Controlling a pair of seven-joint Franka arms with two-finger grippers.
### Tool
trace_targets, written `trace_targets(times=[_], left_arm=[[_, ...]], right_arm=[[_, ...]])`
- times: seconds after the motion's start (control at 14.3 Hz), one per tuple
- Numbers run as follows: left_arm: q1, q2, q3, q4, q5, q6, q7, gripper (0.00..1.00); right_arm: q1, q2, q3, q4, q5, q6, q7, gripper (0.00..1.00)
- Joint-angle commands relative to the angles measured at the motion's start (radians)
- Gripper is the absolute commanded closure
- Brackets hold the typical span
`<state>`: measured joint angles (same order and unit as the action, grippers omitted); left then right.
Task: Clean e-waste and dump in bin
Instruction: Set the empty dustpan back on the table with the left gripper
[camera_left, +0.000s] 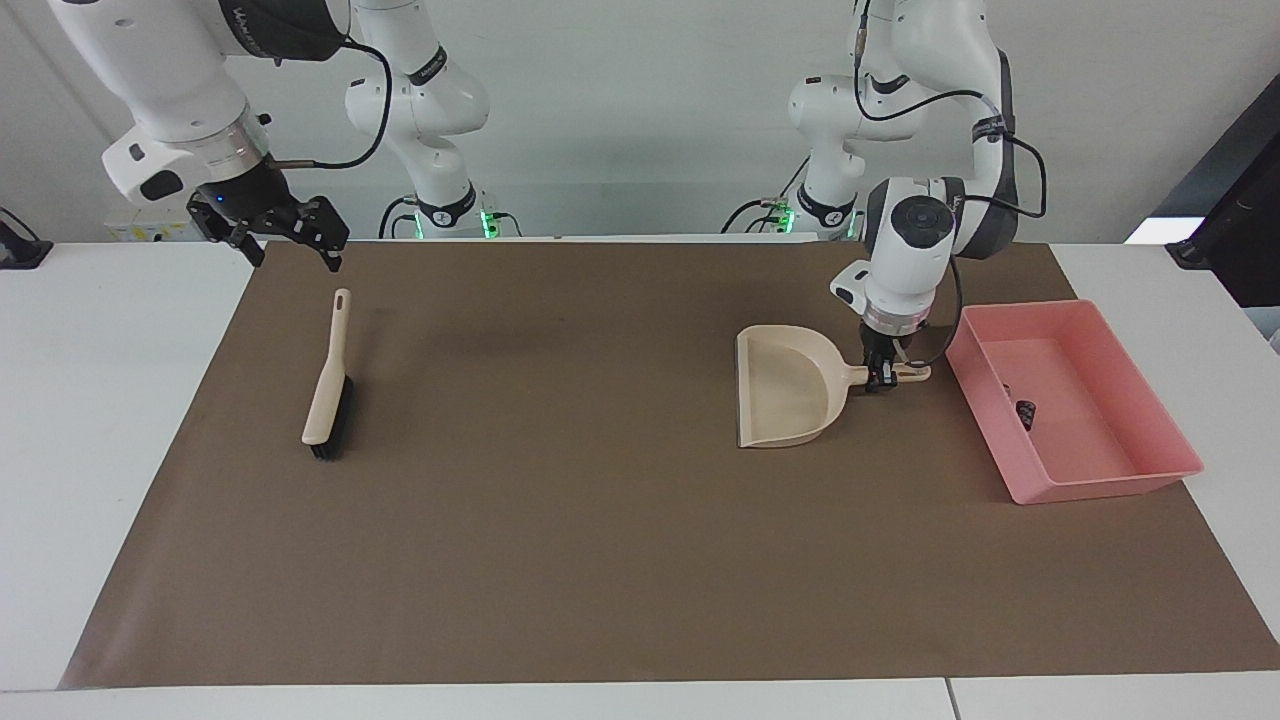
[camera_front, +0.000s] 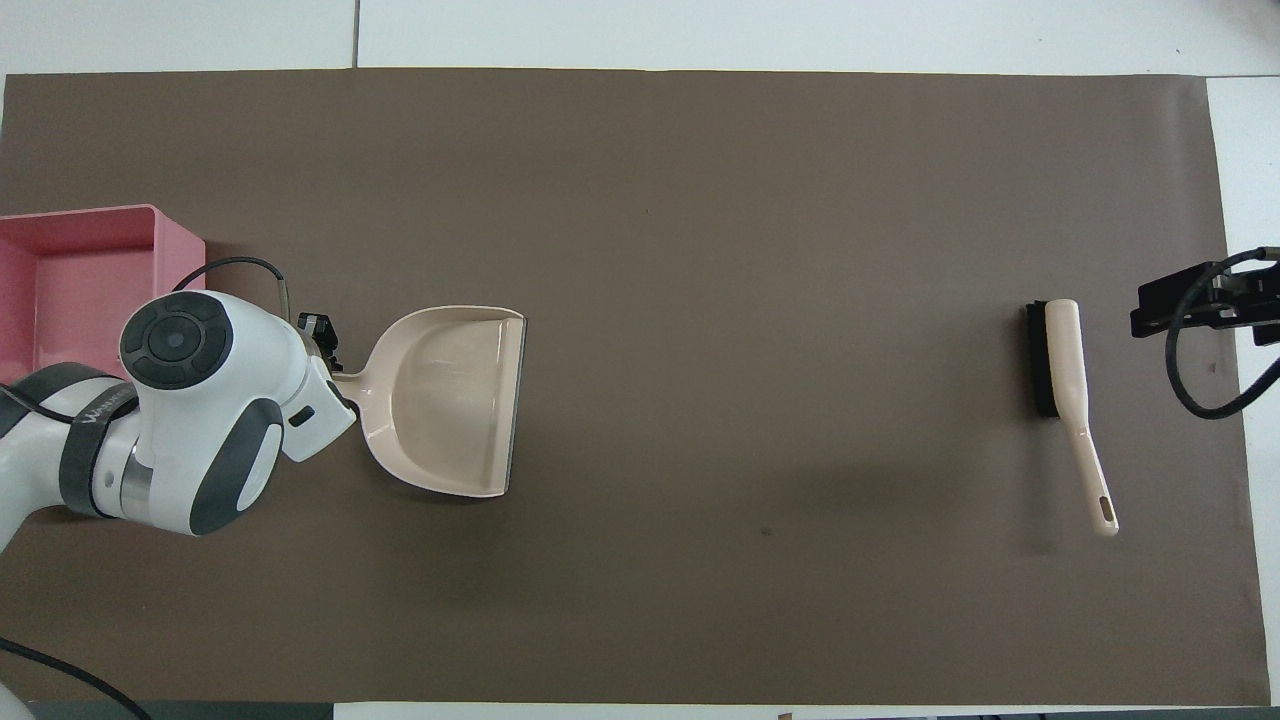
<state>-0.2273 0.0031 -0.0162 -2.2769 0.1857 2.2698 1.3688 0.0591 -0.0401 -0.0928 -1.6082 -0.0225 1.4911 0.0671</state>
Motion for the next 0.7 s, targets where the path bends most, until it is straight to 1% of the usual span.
trace_targets(times=[0.0,0.14,0.28,0.35,0.49,0.63], left_arm=[[-0.003,-0.096,0.015,-0.021,0.014,-0.025,-0.138,0.03],[0.028,-0.149,0.018,-0.021,0.012,-0.105,-0.285,0.02],[0.081,-0.190,0.015,-0.021,0.006,-0.183,-0.521,0.02],[0.098,-0.195,0.015,-0.018,0.005,-0.206,-0.662,0.02],[0.114,-0.196,0.015,-0.012,0.005,-0.210,-0.920,0.02],[0.121,-0.195,0.021,-0.010,0.005,-0.208,-1.103,0.02]], right_arm=[[0.004,-0.017,-0.005,-0.019,0.006,0.005,0.011,0.00],[0.004,-0.017,-0.005,-0.019,0.006,0.005,0.011,0.00],[0.002,-0.017,-0.005,-0.019,0.006,0.005,0.011,0.00],[0.002,-0.017,-0.005,-0.019,0.006,0.005,0.011,0.00],[0.004,-0.017,-0.005,-0.019,0.006,0.005,0.011,0.00],[0.002,-0.015,-0.005,-0.019,0.006,0.005,0.011,0.00]])
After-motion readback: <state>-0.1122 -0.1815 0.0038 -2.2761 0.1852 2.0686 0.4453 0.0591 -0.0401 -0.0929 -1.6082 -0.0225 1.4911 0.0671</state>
